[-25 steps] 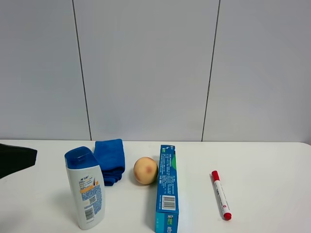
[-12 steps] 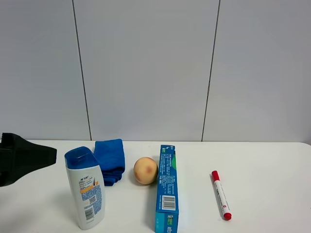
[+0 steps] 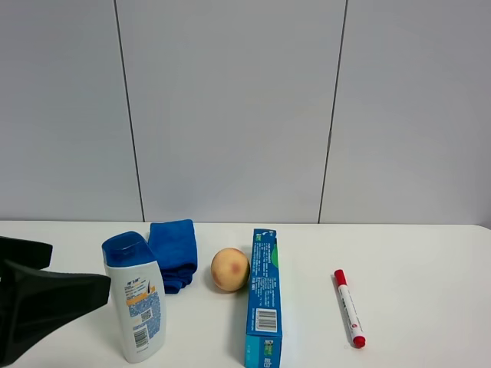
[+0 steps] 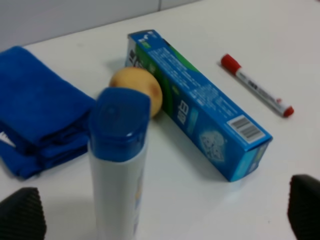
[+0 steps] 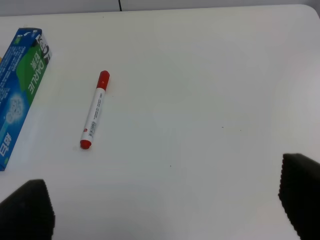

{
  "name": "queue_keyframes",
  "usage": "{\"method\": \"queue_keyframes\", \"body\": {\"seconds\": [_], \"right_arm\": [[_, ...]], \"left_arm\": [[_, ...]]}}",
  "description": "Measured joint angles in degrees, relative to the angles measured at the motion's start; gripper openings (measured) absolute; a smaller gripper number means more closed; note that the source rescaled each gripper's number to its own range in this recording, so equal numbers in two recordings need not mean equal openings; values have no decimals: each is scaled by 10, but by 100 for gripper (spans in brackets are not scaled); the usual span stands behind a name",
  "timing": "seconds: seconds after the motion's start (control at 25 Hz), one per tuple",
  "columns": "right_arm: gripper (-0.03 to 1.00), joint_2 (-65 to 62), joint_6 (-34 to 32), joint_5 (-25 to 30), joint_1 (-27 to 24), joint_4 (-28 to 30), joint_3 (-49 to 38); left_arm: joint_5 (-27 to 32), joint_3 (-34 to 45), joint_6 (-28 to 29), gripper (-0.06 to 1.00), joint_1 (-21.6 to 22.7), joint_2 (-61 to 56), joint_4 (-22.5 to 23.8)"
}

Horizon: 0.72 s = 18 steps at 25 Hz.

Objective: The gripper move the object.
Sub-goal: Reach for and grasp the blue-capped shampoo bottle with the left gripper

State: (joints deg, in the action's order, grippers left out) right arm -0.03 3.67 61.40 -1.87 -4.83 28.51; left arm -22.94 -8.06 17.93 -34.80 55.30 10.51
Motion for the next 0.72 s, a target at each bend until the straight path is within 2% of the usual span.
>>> {"method": "queue_keyframes", "body": {"seconds": [0.2,0.48,0.6,0.72], "right_arm": [[100,0,0,0,0,0,0],[100,0,0,0,0,0,0],[100,0,0,0,0,0,0],[100,0,0,0,0,0,0]], "left_arm": [[11,0,-58,100,-4,0,-10],[14,1,-66,100,-6,39,-12],[-23,1,-66,100,-6,87,-12],[-86,0,-73,100,-6,149,-13]]}}
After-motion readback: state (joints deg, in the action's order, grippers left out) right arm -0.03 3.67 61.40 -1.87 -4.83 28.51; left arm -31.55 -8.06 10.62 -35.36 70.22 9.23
